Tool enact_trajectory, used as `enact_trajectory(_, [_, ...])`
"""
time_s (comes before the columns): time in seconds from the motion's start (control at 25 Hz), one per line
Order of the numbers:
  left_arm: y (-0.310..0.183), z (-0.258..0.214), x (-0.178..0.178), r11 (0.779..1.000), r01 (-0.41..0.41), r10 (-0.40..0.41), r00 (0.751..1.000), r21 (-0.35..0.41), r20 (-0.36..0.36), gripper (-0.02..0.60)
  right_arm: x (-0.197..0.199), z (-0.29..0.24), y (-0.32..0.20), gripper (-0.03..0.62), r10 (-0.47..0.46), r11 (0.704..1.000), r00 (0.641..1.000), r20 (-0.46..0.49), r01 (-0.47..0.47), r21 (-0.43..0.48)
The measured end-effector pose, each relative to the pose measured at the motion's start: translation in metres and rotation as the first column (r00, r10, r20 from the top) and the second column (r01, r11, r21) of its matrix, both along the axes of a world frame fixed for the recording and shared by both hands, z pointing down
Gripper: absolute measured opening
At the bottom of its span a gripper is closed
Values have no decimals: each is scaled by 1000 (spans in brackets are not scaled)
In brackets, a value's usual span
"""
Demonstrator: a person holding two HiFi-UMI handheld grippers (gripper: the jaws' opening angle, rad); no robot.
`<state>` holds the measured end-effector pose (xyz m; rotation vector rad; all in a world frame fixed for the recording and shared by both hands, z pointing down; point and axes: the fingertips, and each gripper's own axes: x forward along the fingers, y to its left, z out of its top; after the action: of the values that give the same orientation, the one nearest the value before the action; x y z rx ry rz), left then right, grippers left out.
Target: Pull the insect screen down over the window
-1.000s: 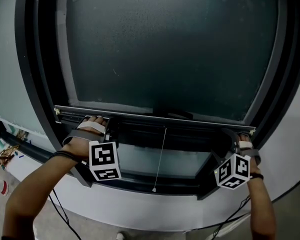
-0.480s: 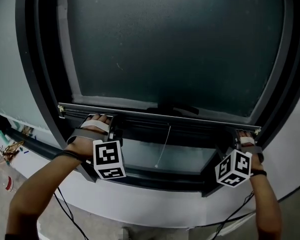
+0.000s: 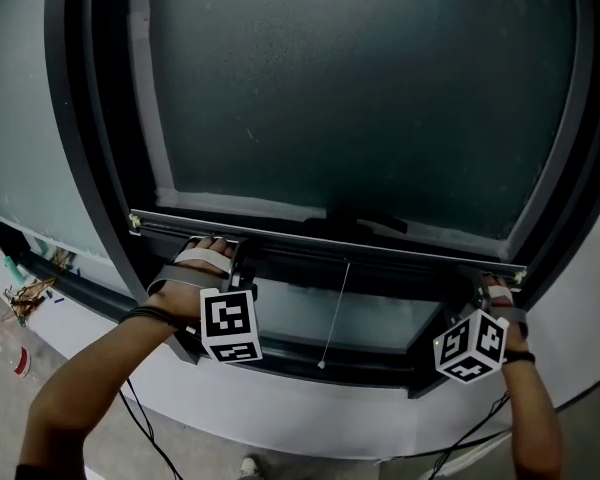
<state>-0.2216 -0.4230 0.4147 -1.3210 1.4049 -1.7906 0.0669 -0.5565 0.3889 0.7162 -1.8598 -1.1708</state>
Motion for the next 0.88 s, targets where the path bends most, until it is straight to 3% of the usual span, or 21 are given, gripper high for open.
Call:
enact_trajectory(0.44, [-2, 7, -1, 1000, 13, -13, 1000, 16, -2, 215, -1, 3, 1, 57, -6, 1000, 1000, 10, 6, 8])
enact_trajectory(0.56, [-1, 7, -1, 1000, 20, -20, 1000, 13, 7, 207, -1, 9, 1, 55, -11, 1000, 999, -40, 10, -21])
enact_trajectory(0.6, [-1, 7, -1, 1000, 20, -20, 1000, 8, 6, 207, 0, 14, 3, 79, -16, 999, 997, -81, 12, -50])
enact_trajectory(0.64, [-1, 7, -1, 1000, 20, -20, 1000, 1, 2, 206, 1, 20, 5, 180, -22, 997, 992, -125, 11, -81])
enact_trajectory(0.68, [-1, 6, -1, 1000, 20, -20, 1000, -6, -7, 199, 2, 23, 7, 222, -28, 995, 987, -159, 11, -104])
enact_trajectory(0.88, [-1, 7, -2, 999, 18, -18, 999, -27, -27, 193, -1, 25, 8, 230, -35, 994, 988, -152, 18, -110])
